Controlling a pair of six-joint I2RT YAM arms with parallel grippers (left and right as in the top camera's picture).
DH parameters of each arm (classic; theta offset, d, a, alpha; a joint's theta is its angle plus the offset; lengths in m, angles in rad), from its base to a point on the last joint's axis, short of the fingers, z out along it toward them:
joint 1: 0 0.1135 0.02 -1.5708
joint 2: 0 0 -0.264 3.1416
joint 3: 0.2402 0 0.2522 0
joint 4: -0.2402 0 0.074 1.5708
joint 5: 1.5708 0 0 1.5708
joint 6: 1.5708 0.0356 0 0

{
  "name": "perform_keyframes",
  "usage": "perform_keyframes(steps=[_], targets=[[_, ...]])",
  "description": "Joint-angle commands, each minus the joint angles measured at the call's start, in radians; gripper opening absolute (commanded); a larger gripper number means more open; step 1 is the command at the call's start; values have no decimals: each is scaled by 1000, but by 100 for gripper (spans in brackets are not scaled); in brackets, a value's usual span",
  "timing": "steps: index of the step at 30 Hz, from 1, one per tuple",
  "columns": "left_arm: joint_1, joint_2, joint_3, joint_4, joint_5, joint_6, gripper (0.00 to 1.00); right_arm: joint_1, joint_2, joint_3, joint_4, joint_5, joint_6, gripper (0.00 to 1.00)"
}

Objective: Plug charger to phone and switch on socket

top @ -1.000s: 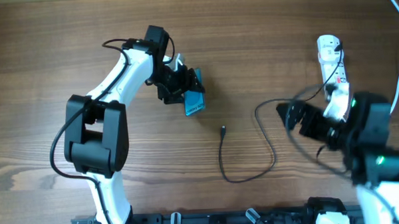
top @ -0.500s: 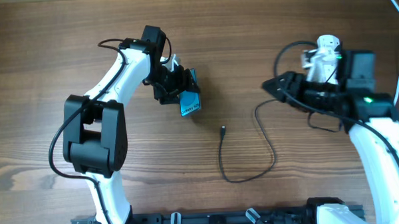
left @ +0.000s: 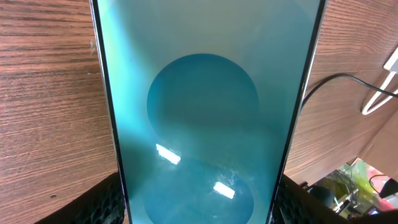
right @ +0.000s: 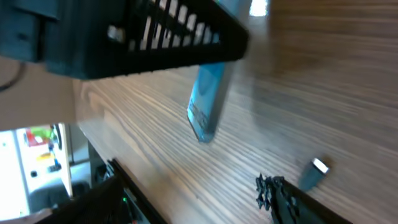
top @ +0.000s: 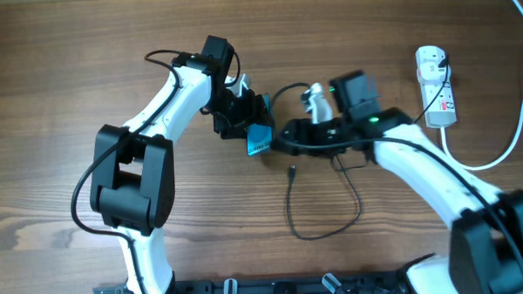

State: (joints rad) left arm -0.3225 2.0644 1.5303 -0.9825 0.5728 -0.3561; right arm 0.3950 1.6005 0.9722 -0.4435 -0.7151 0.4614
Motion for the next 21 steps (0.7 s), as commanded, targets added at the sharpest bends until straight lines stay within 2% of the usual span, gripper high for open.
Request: perform_keyframes(steps=[1, 7, 14, 18, 21], targets=[[4, -30, 5, 0, 15, 13, 4, 45, 83, -4, 69, 12, 82, 76], [4, -30, 5, -2, 145, 133, 4, 60, 159, -4, 163, -9, 117, 74], [4, -30, 5, -4, 144, 144, 4, 60, 163, -4, 263, -25, 118, 68], [4, -30, 5, -4, 133, 144, 4, 60, 163, -4, 316, -25, 126, 52], [4, -30, 5, -4, 133, 144, 4, 60, 163, -4, 320, -17, 144, 45]])
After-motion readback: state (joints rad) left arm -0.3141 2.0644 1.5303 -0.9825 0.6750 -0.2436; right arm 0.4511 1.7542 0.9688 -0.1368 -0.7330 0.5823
